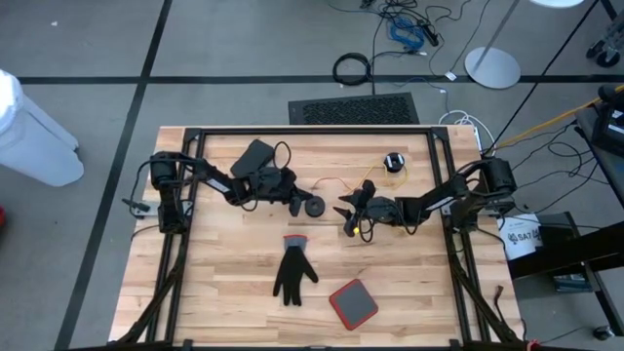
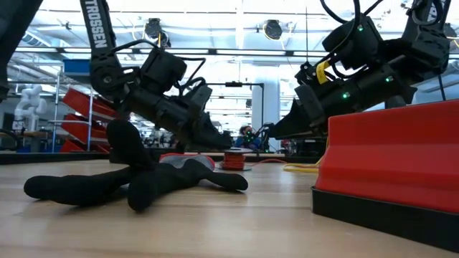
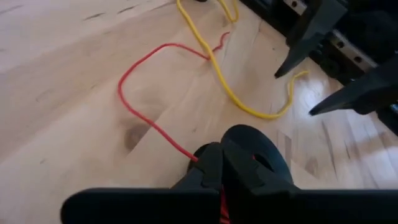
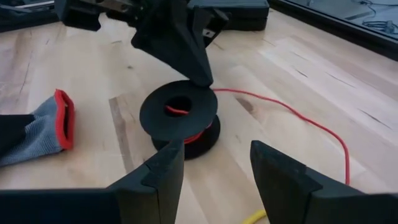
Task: Coil cords
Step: Uncoil the red wire from the black spool
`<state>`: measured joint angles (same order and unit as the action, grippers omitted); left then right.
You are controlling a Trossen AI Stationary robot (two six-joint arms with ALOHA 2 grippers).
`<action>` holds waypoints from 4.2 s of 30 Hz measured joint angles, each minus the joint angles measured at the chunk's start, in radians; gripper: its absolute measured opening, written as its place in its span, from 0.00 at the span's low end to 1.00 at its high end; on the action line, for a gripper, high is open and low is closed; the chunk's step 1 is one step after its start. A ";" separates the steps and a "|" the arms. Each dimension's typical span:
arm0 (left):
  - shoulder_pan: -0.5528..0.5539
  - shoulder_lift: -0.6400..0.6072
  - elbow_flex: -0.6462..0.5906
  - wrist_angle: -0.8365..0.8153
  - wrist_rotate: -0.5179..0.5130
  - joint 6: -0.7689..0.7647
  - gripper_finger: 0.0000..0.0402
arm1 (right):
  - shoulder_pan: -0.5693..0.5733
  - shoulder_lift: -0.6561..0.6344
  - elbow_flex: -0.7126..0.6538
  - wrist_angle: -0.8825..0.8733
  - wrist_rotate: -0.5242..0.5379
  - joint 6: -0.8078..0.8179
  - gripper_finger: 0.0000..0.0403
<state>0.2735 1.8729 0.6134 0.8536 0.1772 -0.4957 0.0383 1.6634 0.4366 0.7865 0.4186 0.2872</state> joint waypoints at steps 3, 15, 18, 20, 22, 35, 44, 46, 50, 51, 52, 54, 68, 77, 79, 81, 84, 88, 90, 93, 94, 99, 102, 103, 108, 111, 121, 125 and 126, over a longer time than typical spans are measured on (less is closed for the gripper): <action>0.000 0.000 0.006 0.000 0.000 0.006 0.01 | 0.000 0.000 0.000 -0.010 -0.019 0.018 0.42; -0.003 0.000 0.006 -0.007 0.009 0.013 0.00 | -0.115 0.000 0.000 0.033 -0.235 0.269 0.42; -0.003 0.000 0.006 -0.007 0.009 0.012 0.01 | -0.132 0.000 0.000 0.055 -0.267 0.313 0.42; -0.003 0.000 0.006 -0.006 0.002 0.012 0.04 | -0.138 0.000 0.000 0.053 -0.269 0.332 0.42; -0.003 0.000 0.006 -0.005 -0.014 0.012 0.10 | -0.145 0.000 0.000 0.033 -0.270 0.348 0.42; 0.003 0.000 0.007 -0.045 0.027 -0.018 0.31 | -0.156 0.184 0.116 0.012 -0.341 0.407 0.42; 0.004 -0.005 0.007 -0.075 0.029 0.013 0.31 | -0.157 0.231 0.179 -0.006 -0.346 0.395 0.42; 0.010 -0.026 0.003 -0.087 0.032 0.029 0.31 | -0.161 0.226 0.179 -0.026 -0.347 0.391 0.42; 0.038 -0.109 0.004 -0.134 0.031 0.068 0.31 | -0.162 0.214 0.179 -0.052 -0.349 0.391 0.42; 0.047 -0.136 0.004 -0.177 0.031 0.080 0.31 | -0.162 0.212 0.179 -0.055 -0.350 0.391 0.42; 0.057 -0.165 0.004 -0.233 0.031 0.091 0.31 | -0.162 0.211 0.177 -0.055 -0.349 0.392 0.42; 0.070 -0.219 0.004 -0.338 0.032 0.114 0.31 | -0.163 0.206 0.177 -0.060 -0.351 0.393 0.42; 0.059 -0.288 0.002 -0.543 0.107 0.059 0.31 | -0.173 0.204 0.176 0.021 -0.426 0.434 0.42; 0.010 -0.247 0.002 -0.537 0.076 0.032 0.31 | -0.196 0.205 0.219 -0.044 -0.426 0.447 0.42; -0.003 -0.224 0.002 -0.507 0.074 0.030 0.31 | -0.196 0.205 0.233 -0.048 -0.426 0.446 0.42; -0.013 -0.206 0.002 -0.471 0.071 0.029 0.31 | -0.196 0.205 0.250 -0.076 -0.427 0.443 0.42; -0.022 -0.184 0.002 -0.415 0.054 0.012 0.31 | -0.196 0.207 0.272 -0.111 -0.425 0.437 0.42; -0.021 -0.163 0.003 -0.401 0.046 0.011 0.31 | -0.196 0.235 0.291 -0.116 -0.425 0.435 0.42; -0.021 -0.158 0.003 -0.398 0.041 0.010 0.31 | -0.196 0.254 0.292 -0.116 -0.425 0.434 0.42; -0.023 -0.154 0.004 -0.396 0.033 0.012 0.31 | -0.195 0.278 0.294 -0.084 -0.417 0.426 0.37; -0.025 -0.154 0.004 -0.395 0.030 0.014 0.31 | -0.195 0.284 0.294 -0.072 -0.416 0.421 0.35; -0.037 -0.154 0.004 -0.390 0.013 0.030 0.31 | -0.190 0.288 0.294 -0.030 -0.419 0.388 0.18; -0.042 -0.154 0.003 -0.390 0.010 0.031 0.31 | -0.188 0.278 0.294 -0.006 -0.425 0.363 0.07; -0.042 -0.154 0.003 -0.390 0.010 0.032 0.31 | -0.186 0.277 0.294 0.003 -0.427 0.355 0.04; -0.042 -0.154 0.002 -0.386 0.011 0.043 0.31 | -0.182 0.276 0.295 0.006 -0.440 0.320 0.01; -0.042 -0.158 0.002 -0.378 0.010 0.059 0.31 | -0.178 0.275 0.296 -0.004 -0.443 0.291 0.01; -0.038 -0.275 0.001 -0.415 0.026 0.095 0.31 | -0.144 0.134 0.292 -0.191 -0.455 0.114 0.00; -0.032 -0.375 0.002 -0.467 0.035 0.137 0.31 | -0.125 0.016 0.291 -0.314 -0.404 0.034 0.00; -0.030 -0.401 0.002 -0.481 0.032 0.142 0.31 | -0.118 -0.016 0.291 -0.336 -0.396 0.009 0.00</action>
<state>0.2434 1.4714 0.6151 0.3725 0.2087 -0.3533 -0.0801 1.6477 0.7280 0.4503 0.0222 0.2966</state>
